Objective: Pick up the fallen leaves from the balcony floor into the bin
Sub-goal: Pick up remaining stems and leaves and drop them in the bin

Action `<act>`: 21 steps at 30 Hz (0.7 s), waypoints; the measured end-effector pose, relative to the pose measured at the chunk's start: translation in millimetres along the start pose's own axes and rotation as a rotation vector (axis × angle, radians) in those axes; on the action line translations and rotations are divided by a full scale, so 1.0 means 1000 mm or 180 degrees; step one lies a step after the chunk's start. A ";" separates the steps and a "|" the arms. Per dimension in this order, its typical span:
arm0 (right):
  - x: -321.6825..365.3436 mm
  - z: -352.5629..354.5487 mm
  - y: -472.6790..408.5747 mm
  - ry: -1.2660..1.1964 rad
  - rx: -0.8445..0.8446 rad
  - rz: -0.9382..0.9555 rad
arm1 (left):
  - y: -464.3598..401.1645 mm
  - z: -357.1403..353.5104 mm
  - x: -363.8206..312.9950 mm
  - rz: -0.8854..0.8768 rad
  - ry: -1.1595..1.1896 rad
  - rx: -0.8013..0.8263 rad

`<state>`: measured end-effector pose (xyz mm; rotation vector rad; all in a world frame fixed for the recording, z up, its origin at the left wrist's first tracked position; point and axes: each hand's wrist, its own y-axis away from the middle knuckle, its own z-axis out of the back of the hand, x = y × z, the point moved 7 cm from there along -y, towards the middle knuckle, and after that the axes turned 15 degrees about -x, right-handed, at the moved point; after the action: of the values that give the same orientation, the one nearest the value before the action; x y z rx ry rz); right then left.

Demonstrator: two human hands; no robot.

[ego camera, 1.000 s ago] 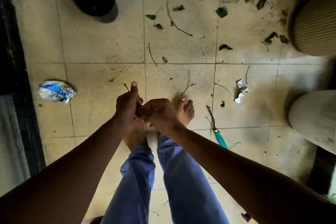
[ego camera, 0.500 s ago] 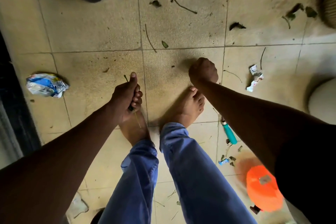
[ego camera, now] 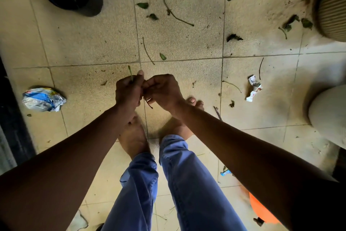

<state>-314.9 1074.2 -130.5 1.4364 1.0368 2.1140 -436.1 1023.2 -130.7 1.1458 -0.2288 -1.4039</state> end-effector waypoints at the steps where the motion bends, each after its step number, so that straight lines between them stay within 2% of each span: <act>1: -0.001 0.000 -0.001 -0.0173 0.0057 -0.0136 | -0.004 0.002 0.001 0.0009 -0.0059 -0.0120; 3: -0.005 0.004 -0.011 -0.0062 -0.0053 -0.0086 | -0.014 0.006 0.003 0.0101 -0.0167 -0.0270; 6: -0.002 0.028 -0.039 0.1341 -0.0964 0.0761 | -0.026 0.007 0.007 0.0382 -0.0068 -0.0143; 8: 0.005 0.034 -0.054 0.1865 -0.1259 0.1134 | -0.030 0.007 0.009 0.0598 0.0002 0.0140; 11: 0.016 0.022 -0.075 0.2300 -0.1208 0.1698 | -0.029 0.007 0.014 0.0900 0.0035 0.0549; 16: 0.022 -0.016 -0.092 0.2892 -0.0957 0.2245 | -0.032 0.015 0.018 0.1049 0.0031 0.0652; 18: 0.023 -0.025 -0.093 0.3048 -0.0915 0.2283 | -0.034 0.017 0.018 0.1034 0.0036 0.0660; 21: 0.026 -0.024 -0.095 0.2985 -0.0962 0.1904 | -0.036 0.021 0.021 0.1030 0.0033 0.0637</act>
<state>-355.9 1144.9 -190.6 0.5969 0.4912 3.3413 -469.2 1003.9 -157.0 1.2172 -0.5330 -1.1059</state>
